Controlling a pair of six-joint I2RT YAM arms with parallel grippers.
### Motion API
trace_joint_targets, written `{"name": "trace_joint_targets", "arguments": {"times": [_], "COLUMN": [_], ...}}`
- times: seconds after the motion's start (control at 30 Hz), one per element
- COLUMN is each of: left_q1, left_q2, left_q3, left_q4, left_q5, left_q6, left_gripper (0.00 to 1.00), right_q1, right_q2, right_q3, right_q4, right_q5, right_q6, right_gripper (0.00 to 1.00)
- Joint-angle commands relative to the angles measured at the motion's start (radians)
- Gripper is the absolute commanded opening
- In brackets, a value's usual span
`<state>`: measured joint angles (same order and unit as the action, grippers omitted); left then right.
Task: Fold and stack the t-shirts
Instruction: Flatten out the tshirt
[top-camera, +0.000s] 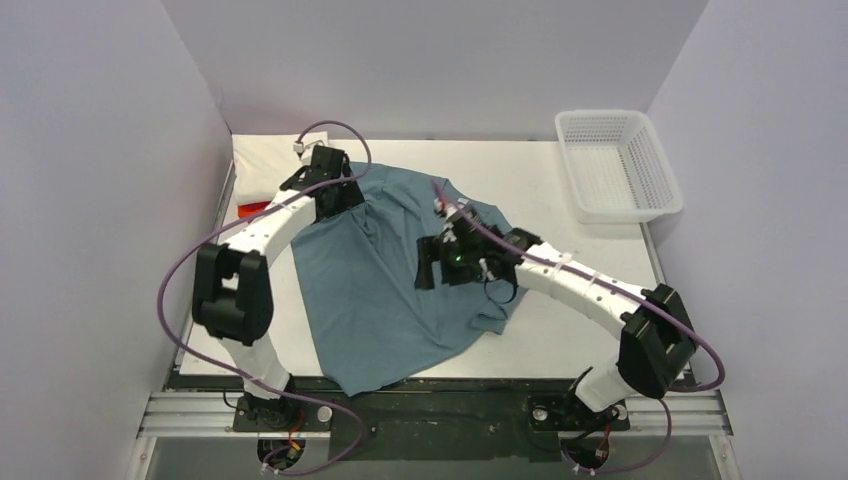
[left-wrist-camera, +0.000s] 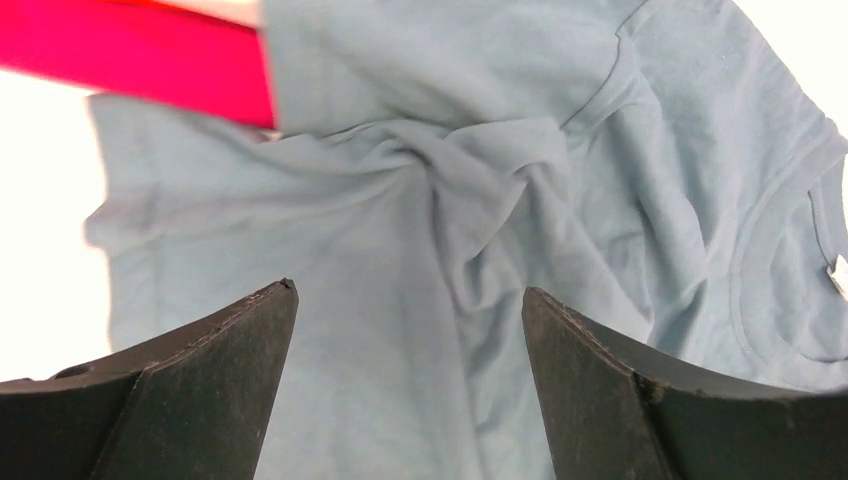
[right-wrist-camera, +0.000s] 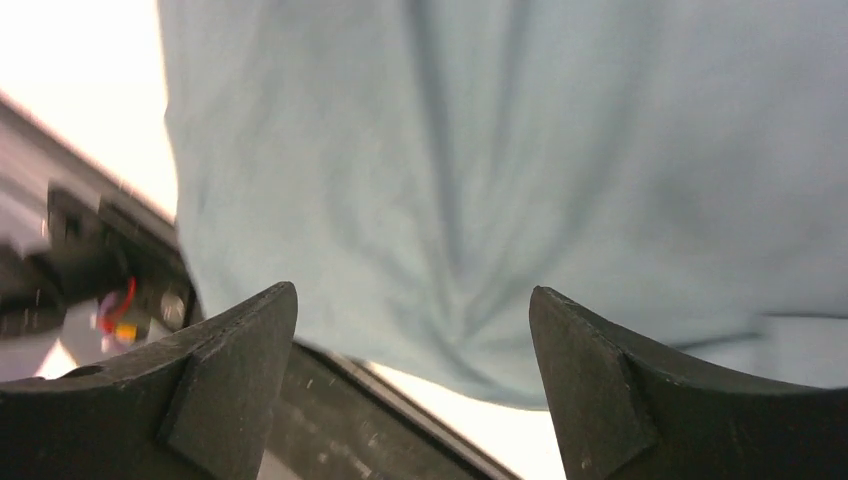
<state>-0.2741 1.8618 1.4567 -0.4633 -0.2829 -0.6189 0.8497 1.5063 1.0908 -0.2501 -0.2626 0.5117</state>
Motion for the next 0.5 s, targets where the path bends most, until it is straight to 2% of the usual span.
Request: {"name": "trace_joint_targets", "arguments": {"times": [0.0,0.13,0.23,0.33,0.47], "left_q1": [0.001,-0.001,0.000,0.002,0.010], "left_q2": [-0.242,-0.426,-0.534,-0.551,-0.516], "left_q3": [-0.173,-0.413,-0.605,-0.706,-0.752], "left_q4": [-0.085,-0.029,0.089,0.158,0.211], "left_q5": [-0.091,0.021,0.114,0.180,0.163], "left_q6": [-0.051,-0.125,-0.159,-0.212,-0.228], "left_gripper": [0.94,0.94,0.94,0.94,0.94], "right_q1": [-0.207,-0.344,-0.384,-0.392,-0.392], "right_q2": [-0.014,0.179,0.409,0.591,0.831], "right_q3": [0.075,0.256,0.498,0.712,0.983], "right_q4": [-0.081,-0.108,-0.151,-0.219,-0.242], "right_q5": [0.119,0.204,0.249,0.259,0.237], "right_q6": [-0.035,-0.053,-0.102,-0.123,-0.109], "right_gripper": [0.81,0.80,0.79,0.78,0.77]}}
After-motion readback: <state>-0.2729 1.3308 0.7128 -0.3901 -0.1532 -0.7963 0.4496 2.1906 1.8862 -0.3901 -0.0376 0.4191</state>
